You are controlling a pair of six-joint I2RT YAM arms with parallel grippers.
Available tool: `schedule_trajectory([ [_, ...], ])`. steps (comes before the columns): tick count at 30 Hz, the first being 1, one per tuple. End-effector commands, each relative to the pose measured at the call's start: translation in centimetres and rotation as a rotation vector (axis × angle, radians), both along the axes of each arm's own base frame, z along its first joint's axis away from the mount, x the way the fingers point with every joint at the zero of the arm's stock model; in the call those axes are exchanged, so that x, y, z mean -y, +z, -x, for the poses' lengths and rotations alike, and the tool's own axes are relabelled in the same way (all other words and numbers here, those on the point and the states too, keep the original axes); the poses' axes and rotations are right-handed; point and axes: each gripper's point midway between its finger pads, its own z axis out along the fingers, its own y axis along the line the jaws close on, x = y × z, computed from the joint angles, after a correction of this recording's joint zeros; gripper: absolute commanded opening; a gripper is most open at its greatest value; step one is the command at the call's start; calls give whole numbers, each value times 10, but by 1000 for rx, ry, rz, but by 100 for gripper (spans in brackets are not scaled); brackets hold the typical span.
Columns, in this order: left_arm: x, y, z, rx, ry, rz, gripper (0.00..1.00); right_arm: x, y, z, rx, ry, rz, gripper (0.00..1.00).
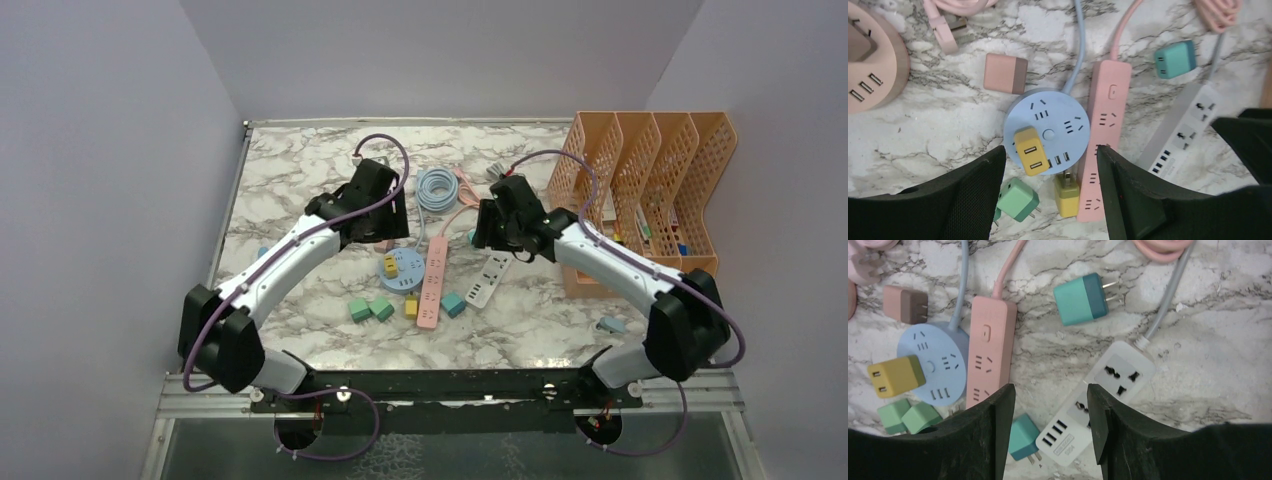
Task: Insert the plug
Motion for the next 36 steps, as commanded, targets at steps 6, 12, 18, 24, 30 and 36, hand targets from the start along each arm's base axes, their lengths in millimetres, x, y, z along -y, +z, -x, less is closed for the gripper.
schedule_trajectory([
  [6, 11, 49, -1, 271, -70, 196, 71, 5, -35, -49, -14, -41, 224, 65],
  [12, -2, 61, 1, 366, -22, 215, 80, 0, -59, -66, -35, 91, 352, 72],
  [18, -18, 76, -3, 434, 26, 221, 81, -2, -80, -73, -58, 186, 428, 69],
  [24, -22, 86, -6, 455, 25, 277, 81, -7, -94, -69, -87, 242, 425, 57],
  [30, -19, 87, -6, 461, -22, 308, 81, -14, -88, -69, -75, 252, 384, 43],
  [36, -7, 91, -3, 488, -102, 352, 81, -49, -46, -57, -44, 346, 177, 41],
])
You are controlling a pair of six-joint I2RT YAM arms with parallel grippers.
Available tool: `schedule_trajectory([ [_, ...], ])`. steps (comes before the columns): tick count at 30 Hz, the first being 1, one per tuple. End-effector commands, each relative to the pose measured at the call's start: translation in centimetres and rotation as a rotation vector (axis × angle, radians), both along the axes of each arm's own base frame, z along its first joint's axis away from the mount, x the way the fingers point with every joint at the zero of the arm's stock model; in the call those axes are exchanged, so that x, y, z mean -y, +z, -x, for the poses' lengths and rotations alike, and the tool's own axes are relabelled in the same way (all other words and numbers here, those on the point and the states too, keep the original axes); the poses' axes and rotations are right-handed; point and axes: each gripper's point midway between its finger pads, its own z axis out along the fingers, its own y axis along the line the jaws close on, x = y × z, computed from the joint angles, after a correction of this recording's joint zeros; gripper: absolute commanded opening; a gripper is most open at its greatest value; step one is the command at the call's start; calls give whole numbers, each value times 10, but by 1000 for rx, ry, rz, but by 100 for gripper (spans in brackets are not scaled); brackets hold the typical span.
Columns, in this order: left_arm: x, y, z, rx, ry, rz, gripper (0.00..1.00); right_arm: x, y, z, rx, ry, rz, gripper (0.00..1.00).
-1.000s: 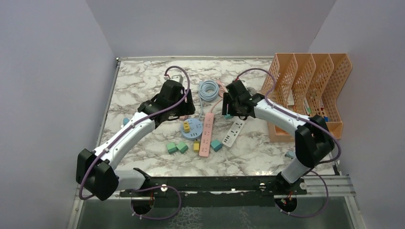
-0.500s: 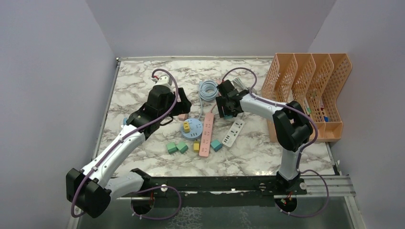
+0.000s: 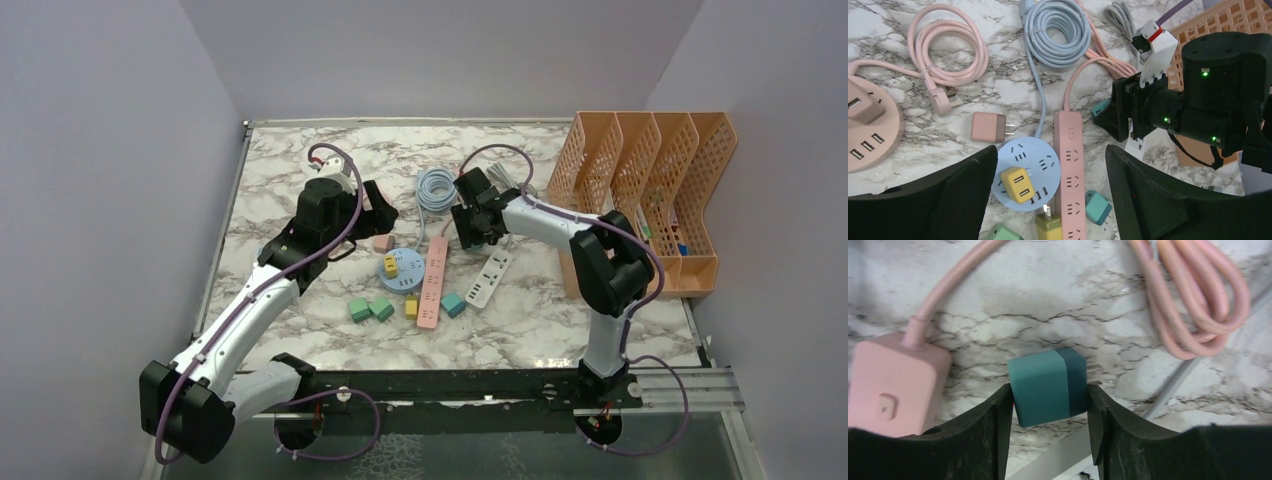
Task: Insert the plug
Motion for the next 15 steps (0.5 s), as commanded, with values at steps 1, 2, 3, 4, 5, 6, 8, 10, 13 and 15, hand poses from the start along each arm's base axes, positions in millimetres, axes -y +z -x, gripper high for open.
schedule_trajectory([
  [1, 13, 17, 3, 84, -107, 30, 81, -45, 56, 7, 11, 106, -259, 41],
  [2, 14, 17, 3, 96, -122, 25, 81, -54, 69, 11, 6, 127, -315, 41],
  [3, 17, 19, 4, 108, -145, 24, 81, -61, 81, 16, -3, 146, -369, 41],
  [4, 21, 24, 6, 125, -174, 26, 81, -68, 93, 21, -9, 164, -422, 41],
  [5, 24, 29, 7, 144, -200, 32, 81, -75, 105, 26, -15, 179, -470, 41],
  [6, 28, 34, 8, 164, -227, 42, 81, -81, 117, 30, -21, 193, -520, 41],
  [8, 34, 44, 10, 215, -273, 58, 81, -92, 138, 42, -50, 201, -619, 41],
  [10, 40, 52, 12, 278, -321, 65, 81, -102, 159, 54, -83, 206, -727, 41],
  [13, 51, 64, 19, 349, -425, 69, 81, -115, 187, 72, -125, 227, -885, 41],
  [15, 62, 71, 28, 369, -518, 88, 81, -120, 204, 83, -151, 244, -968, 41],
])
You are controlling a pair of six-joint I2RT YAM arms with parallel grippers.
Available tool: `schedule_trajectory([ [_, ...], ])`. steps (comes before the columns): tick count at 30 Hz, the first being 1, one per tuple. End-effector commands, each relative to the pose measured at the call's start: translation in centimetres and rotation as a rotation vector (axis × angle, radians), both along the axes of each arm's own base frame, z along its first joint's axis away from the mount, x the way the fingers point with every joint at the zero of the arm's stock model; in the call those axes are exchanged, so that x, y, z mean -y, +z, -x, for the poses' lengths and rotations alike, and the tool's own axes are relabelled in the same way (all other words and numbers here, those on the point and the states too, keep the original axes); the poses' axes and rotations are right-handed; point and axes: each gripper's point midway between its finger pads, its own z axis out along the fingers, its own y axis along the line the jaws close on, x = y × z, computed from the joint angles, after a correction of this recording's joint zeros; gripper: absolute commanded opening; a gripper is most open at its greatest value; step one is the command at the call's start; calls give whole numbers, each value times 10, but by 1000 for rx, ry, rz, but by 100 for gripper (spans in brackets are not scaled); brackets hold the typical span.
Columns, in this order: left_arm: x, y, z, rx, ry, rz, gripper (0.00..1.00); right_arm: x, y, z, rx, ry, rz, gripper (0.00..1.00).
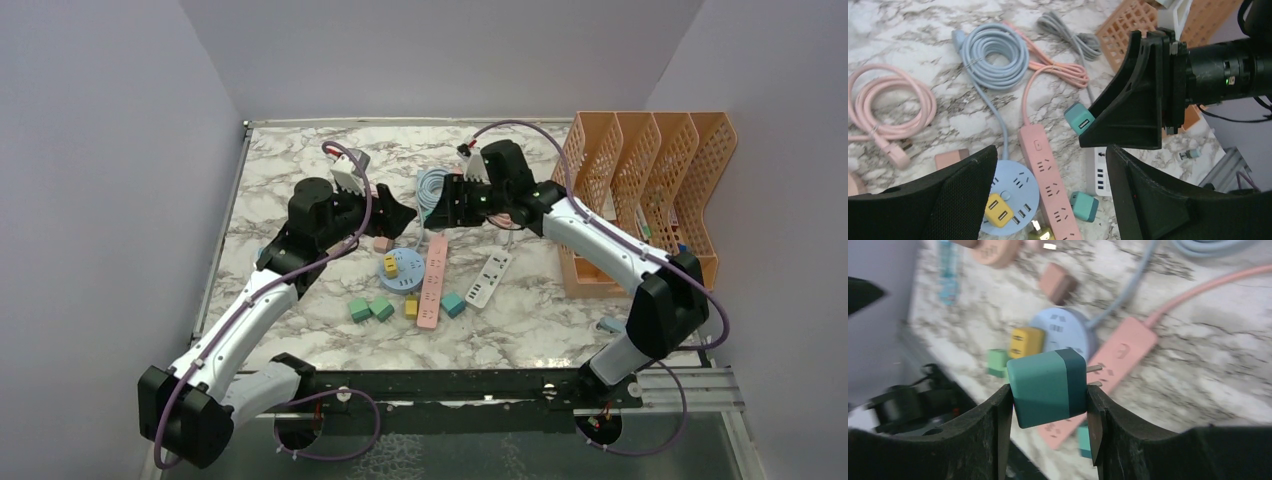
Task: Insert the plug
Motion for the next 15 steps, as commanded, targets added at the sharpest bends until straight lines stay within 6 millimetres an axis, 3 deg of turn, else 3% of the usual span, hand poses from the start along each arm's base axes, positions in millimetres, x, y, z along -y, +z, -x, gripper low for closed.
schedule_trajectory([
  [1, 27, 39, 19, 170, -247, 48, 81, -24, 52, 34, -104, 101, -282, 41],
  [6, 31, 50, 33, 277, -323, 63, 80, -19, 90, 57, -107, 176, -434, 42],
  [12, 43, 87, 65, 489, -460, 219, 81, -4, 111, 76, -138, 226, -567, 42],
  [15, 50, 90, 70, 497, -506, 223, 80, -2, 120, 79, -143, 217, -594, 42],
])
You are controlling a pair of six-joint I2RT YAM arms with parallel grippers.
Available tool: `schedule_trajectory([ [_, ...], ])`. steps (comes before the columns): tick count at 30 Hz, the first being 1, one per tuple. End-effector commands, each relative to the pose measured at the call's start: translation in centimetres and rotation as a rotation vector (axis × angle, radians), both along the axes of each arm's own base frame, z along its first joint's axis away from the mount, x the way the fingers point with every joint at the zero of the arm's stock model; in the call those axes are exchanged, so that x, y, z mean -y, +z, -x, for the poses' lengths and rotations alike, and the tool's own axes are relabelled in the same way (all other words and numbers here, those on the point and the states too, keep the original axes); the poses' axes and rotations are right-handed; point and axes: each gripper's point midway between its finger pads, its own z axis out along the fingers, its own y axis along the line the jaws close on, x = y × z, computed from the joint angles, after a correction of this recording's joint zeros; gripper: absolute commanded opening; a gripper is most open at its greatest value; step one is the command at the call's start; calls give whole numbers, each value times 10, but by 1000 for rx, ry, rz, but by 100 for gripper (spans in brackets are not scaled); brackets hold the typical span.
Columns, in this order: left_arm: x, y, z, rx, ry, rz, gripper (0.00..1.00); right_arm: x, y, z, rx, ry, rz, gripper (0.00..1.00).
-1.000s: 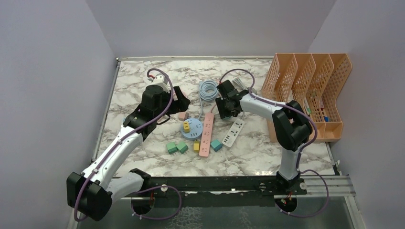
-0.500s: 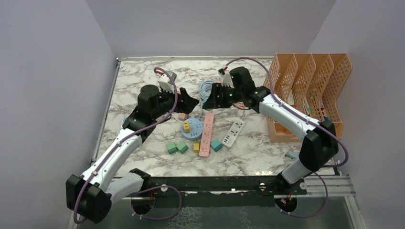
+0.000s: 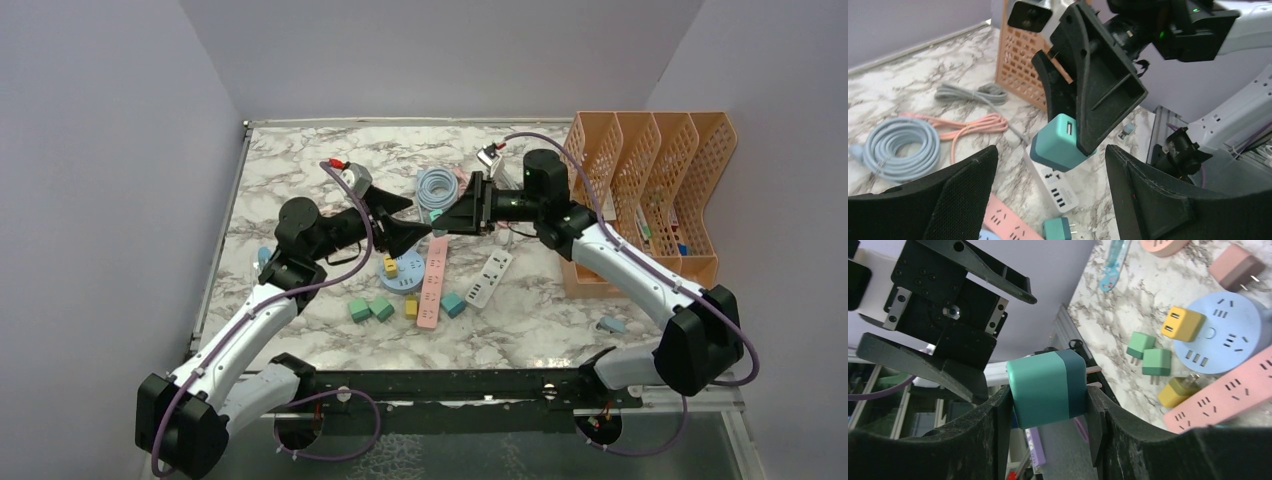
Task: Insert the plug
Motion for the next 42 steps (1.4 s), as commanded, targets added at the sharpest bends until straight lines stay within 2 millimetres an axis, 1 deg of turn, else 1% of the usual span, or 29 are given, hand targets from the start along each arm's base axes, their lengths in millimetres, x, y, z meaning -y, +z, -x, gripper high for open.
schedule_trajectory([
  [1, 15, 40, 26, 172, -162, 79, 80, 0, 40, 16, 28, 61, -133, 42],
  [5, 28, 26, 45, 201, -267, 43, 80, 1, 56, 18, 14, 46, -175, 42],
  [7, 32, 23, 47, 228, -273, 31, 78, 1, 60, 19, 2, 41, -186, 42],
  [14, 41, 23, 34, 308, -226, -1, 68, 2, 53, 21, -76, 29, -182, 42],
  [15, 42, 21, 33, 314, -227, -9, 67, 2, 53, 22, -84, 32, -188, 42],
  [18, 44, 14, 31, 321, -229, -26, 67, 2, 54, 24, -106, 36, -204, 42],
  [25, 45, 8, 26, 324, -212, -40, 67, 3, 53, 26, -129, 32, -212, 42],
  [28, 46, 5, 23, 324, -209, -48, 64, 3, 54, 27, -140, 41, -220, 44],
  [30, 45, 2, 20, 324, -197, -56, 60, 3, 55, 28, -140, 47, -224, 45],
  [34, 45, 2, 16, 340, -181, -64, 43, 2, 51, 30, -154, 72, -209, 45],
  [36, 46, 3, 15, 354, -179, -69, 33, 2, 49, 30, -153, 73, -203, 49],
  [37, 45, 2, 14, 360, -175, -74, 30, 2, 48, 29, -146, 71, -193, 52],
  [39, 44, -1, 10, 366, -160, -89, 29, 2, 42, 25, -100, 63, -140, 58],
  [42, 43, -15, 7, 359, -156, -140, 29, 9, 21, 5, -34, -40, 43, 66],
])
